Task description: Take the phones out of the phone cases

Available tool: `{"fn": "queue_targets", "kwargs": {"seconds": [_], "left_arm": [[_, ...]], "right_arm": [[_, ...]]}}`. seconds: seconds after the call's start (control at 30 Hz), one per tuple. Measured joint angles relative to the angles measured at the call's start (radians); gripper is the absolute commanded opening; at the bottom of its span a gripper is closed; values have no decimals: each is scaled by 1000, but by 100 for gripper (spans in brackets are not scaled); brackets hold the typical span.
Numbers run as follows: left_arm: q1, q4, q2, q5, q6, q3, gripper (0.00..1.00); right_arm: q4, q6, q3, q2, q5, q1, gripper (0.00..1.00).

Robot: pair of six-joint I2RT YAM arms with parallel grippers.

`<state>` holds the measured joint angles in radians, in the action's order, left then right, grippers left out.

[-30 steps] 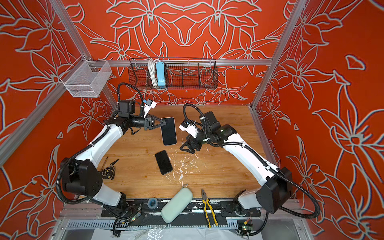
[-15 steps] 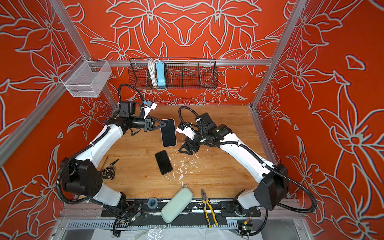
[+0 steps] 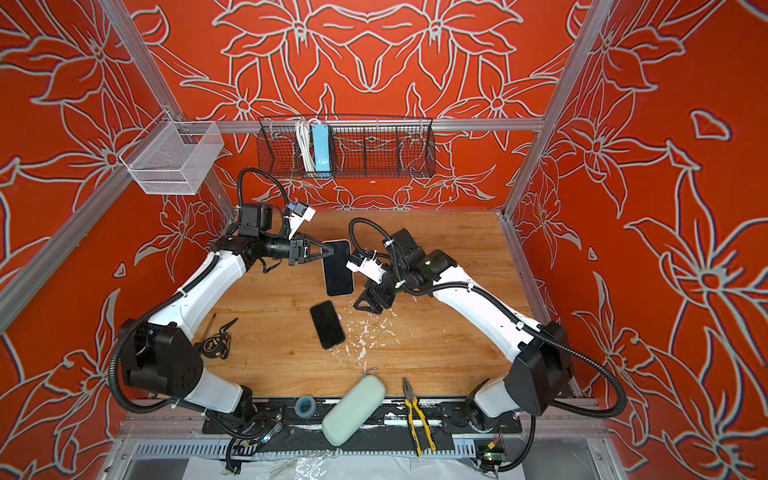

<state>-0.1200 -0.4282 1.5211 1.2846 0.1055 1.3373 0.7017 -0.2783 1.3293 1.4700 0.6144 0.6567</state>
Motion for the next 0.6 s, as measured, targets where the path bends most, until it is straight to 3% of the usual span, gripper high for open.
{"fn": "queue_targets", "kwargs": {"seconds": [0.6], "left_arm": [[-47,0,-21,16,8,-45,0]], "right_arm": [[7,-15,16,19,16,33,73]]}}
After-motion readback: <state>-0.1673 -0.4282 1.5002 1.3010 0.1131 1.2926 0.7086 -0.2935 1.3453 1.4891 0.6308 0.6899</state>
